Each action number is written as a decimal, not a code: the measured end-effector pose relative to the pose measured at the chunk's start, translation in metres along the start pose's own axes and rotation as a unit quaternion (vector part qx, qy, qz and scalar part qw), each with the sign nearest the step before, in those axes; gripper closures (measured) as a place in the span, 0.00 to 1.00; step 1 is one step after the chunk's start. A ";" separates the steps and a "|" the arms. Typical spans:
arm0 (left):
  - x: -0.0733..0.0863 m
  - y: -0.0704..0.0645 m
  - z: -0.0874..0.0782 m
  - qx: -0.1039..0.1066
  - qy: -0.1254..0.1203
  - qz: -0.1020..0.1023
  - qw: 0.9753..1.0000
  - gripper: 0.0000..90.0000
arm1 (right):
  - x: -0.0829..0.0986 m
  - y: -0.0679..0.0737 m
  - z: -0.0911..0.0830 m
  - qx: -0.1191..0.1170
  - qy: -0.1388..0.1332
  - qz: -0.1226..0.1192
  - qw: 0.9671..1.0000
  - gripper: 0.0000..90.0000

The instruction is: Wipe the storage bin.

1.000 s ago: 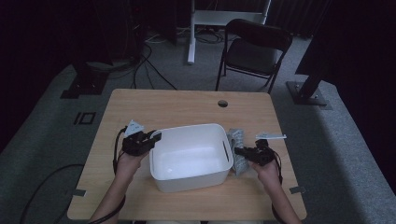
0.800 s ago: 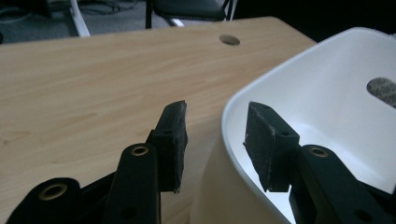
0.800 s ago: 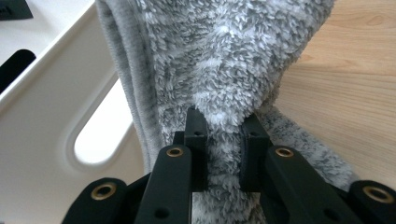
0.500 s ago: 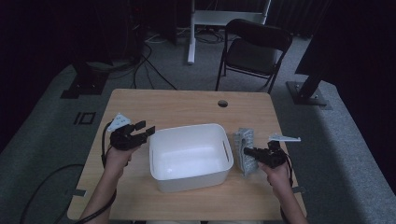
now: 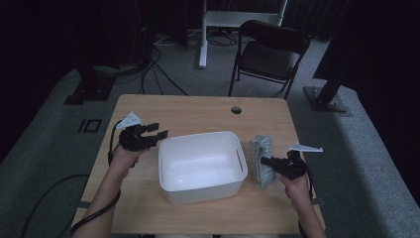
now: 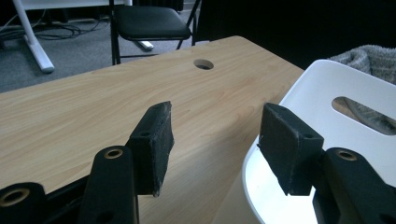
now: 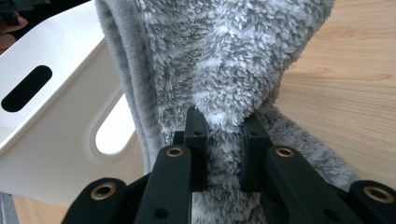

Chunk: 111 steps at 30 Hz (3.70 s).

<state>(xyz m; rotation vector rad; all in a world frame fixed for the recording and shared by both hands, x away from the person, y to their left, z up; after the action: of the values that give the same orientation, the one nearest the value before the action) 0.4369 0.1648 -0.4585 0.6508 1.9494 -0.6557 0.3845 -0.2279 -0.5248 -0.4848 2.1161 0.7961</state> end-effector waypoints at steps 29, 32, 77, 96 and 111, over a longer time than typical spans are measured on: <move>0.018 -0.018 0.033 0.034 0.060 0.047 0.997 0.82 | -0.001 -0.005 -0.004 0.007 -0.008 0.001 1.000 0.86; 0.018 -0.018 0.032 0.031 0.056 0.042 0.997 0.82 | -0.001 -0.006 -0.004 0.008 -0.008 0.001 1.000 0.86; 0.018 -0.022 0.034 0.005 0.055 0.005 0.998 0.94 | -0.001 -0.005 -0.007 0.009 -0.011 0.004 1.000 0.86; 0.033 -0.024 0.018 -0.037 0.045 -0.035 0.998 0.91 | -0.002 -0.002 -0.003 0.004 -0.008 0.000 1.000 0.86; 0.044 -0.030 0.004 -0.058 0.044 -0.046 0.996 0.94 | -0.002 -0.001 -0.006 0.003 -0.012 -0.001 1.000 0.86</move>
<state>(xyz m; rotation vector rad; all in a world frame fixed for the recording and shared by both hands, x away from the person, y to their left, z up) 0.4007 0.1485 -0.4946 0.5290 2.0924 -0.5721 0.3832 -0.2330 -0.5210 -0.4723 2.0954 0.7915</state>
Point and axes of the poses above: each handheld gripper's, and its own axes: z roughly forward along the jaws, x roughly out of its underside, y roughly to its left, the point moved 9 cm from there along z, roughly forward along the jaws, and after that the axes turned 3 degrees about -z, right-handed, at the moved point
